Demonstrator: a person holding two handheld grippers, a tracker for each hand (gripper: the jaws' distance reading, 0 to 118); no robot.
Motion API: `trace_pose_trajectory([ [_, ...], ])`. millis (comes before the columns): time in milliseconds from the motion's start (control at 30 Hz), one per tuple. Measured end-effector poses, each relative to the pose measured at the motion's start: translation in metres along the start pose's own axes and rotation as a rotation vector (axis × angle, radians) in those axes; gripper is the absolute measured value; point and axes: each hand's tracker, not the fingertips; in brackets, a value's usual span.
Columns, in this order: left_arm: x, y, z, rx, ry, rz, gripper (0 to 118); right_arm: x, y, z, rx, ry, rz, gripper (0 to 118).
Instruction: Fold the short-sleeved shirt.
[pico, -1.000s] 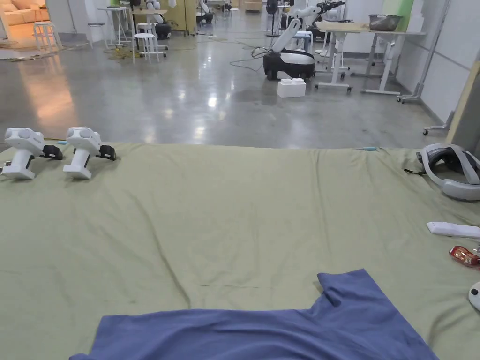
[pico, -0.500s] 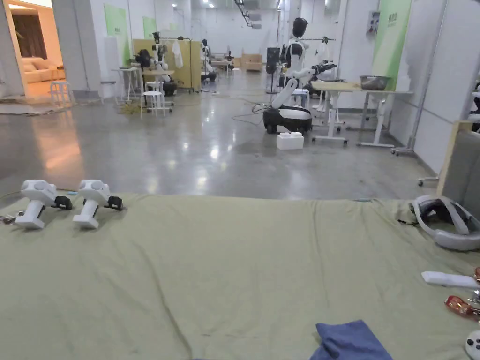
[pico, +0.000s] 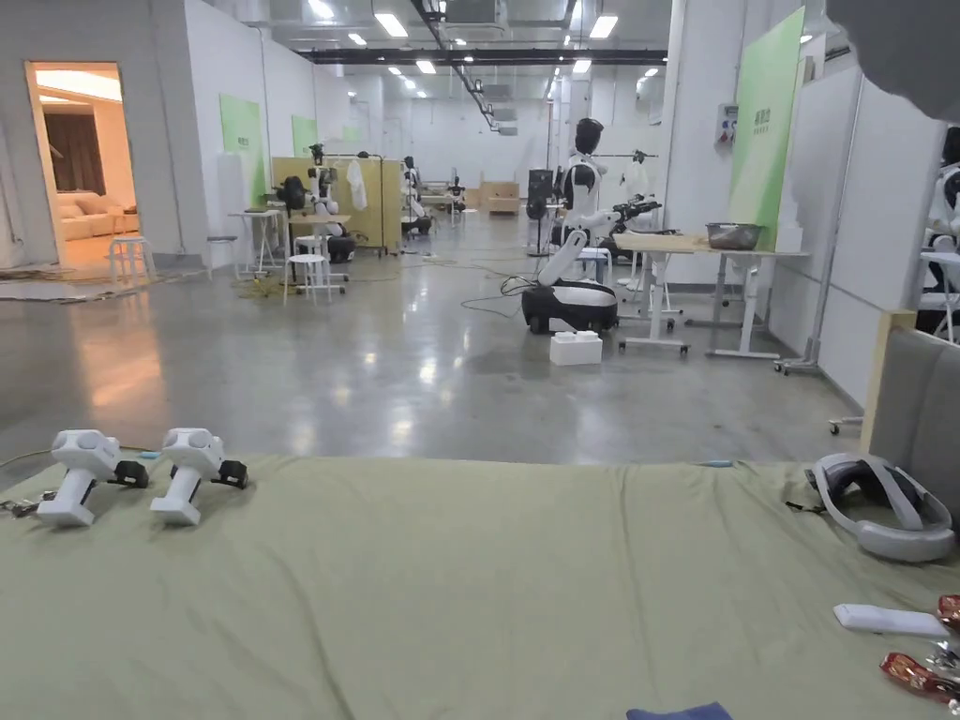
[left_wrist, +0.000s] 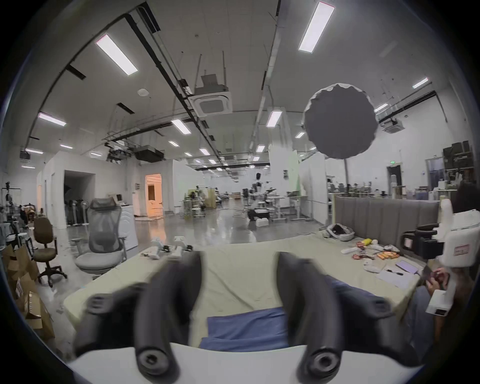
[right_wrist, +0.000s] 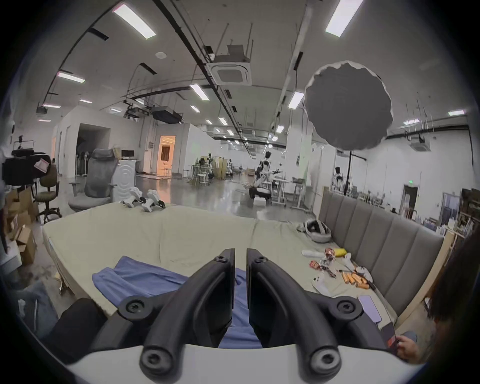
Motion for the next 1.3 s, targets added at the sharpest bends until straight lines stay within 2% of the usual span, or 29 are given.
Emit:
trace_pose_trajectory([
  [33, 0.002, 0.001, 0.003, 0.0, 0.011, -0.009, 2, 0.003, -0.001, -0.001, -0.004, 0.007, 0.01, 6],
  [133, 0.0, -0.001, 0.013, -0.003, 0.018, -0.028, 1, 0.0, -0.001, 0.002, 0.023, 0.015, 0.007, 5],
  [433, -0.015, 0.01, 0.001, -0.053, 0.046, 0.051, 1, 0.015, -0.005, -0.002, 0.014, 0.0, -0.048, 5],
  [567, -0.033, -0.005, -0.045, -0.198, 0.038, 0.13, 1, 0.018, -0.009, -0.015, -0.033, 0.025, -0.07, 5],
  [667, -0.056, -0.03, -0.12, -0.427, -0.022, 0.249, 2, 0.019, -0.023, -0.032, -0.101, 0.043, -0.089, 5],
  [700, -0.063, -0.043, -0.146, -0.496, -0.053, 0.268, 11, 0.019, -0.026, -0.037, -0.128, 0.049, -0.1, 5],
  [733, -0.071, -0.06, -0.174, -0.548, -0.072, 0.295, 25, 0.02, -0.031, -0.042, -0.152, 0.055, -0.112, 5],
  [867, -0.09, -0.124, -0.29, -0.766, -0.022, 0.304, 70, 0.027, -0.056, -0.06, -0.268, 0.067, -0.156, 5],
  [900, -0.096, -0.136, -0.315, -0.812, -0.014, 0.325, 72, 0.029, -0.061, -0.064, -0.295, 0.066, -0.163, 5],
  [1033, -0.108, -0.183, -0.394, -0.988, 0.045, 0.324, 72, 0.042, -0.083, -0.076, -0.406, 0.028, -0.177, 5],
  [1167, -0.114, -0.213, -0.422, -1.133, 0.141, 0.324, 71, 0.057, -0.102, -0.082, -0.492, 0.001, -0.242, 5],
  [1200, -0.112, -0.218, -0.421, -1.141, 0.112, 0.329, 61, 0.06, -0.106, -0.084, -0.51, -0.008, -0.256, 5],
  [1233, -0.109, -0.222, -0.42, -1.149, 0.095, 0.325, 37, 0.063, -0.111, -0.086, -0.532, -0.014, -0.273, 5],
  [1267, -0.105, -0.227, -0.417, -1.131, 0.076, 0.318, 37, 0.066, -0.115, -0.088, -0.548, -0.01, -0.288, 5],
  [1300, -0.098, -0.231, -0.418, -1.129, 0.08, 0.267, 27, 0.068, -0.118, -0.091, -0.552, -0.008, -0.298, 5],
])
